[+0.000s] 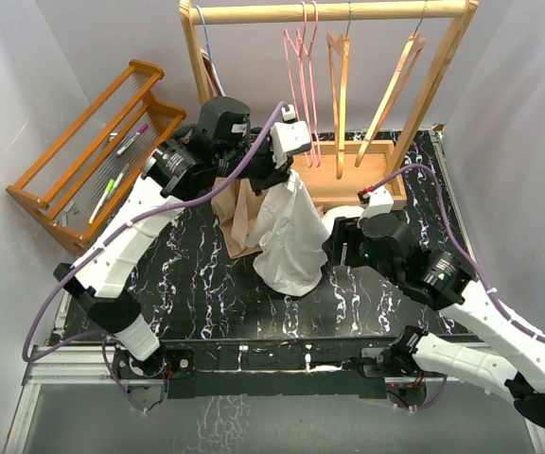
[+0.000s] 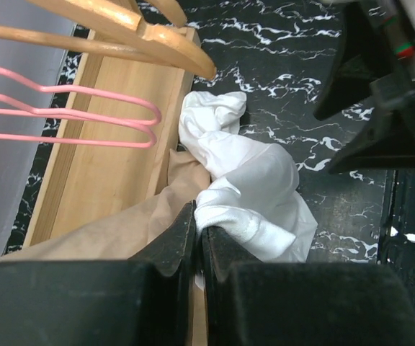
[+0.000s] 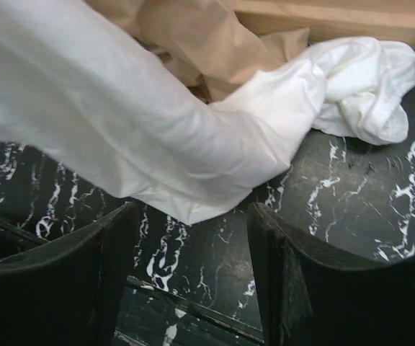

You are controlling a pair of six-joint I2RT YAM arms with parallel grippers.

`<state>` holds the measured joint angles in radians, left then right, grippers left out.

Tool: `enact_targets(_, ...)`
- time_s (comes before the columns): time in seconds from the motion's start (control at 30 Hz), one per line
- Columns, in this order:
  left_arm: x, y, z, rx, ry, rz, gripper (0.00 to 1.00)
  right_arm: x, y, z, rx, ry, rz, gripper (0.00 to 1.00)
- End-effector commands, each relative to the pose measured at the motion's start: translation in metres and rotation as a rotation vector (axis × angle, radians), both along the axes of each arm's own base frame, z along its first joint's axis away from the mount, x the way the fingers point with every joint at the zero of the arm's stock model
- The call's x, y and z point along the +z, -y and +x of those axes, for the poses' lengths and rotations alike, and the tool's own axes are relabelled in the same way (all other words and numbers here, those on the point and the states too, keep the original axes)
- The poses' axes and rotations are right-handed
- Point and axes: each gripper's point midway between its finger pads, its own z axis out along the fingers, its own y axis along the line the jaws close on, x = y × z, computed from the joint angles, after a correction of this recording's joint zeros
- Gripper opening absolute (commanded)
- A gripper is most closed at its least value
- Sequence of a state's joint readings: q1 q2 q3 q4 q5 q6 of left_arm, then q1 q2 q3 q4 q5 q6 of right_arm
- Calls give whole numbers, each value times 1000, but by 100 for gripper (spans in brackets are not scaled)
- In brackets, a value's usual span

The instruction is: Place the t-shirt on the hanger

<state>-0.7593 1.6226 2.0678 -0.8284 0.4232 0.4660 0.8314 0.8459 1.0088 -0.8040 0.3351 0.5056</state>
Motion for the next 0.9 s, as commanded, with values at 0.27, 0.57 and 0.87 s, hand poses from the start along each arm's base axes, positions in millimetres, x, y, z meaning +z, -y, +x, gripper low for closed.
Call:
enact_targets(0.27,-7,-5,57,291,-51,-39,0,23,-64,10,127,172,88,62)
enact_targets(0.57,-5,-2,85,373,-108,-105,0,-3,-102,21,9,327,21,63)
enact_targets(0.87,1,-8,84,383,-173,-133,0,-32,-133,41,-115,406,-61,66)
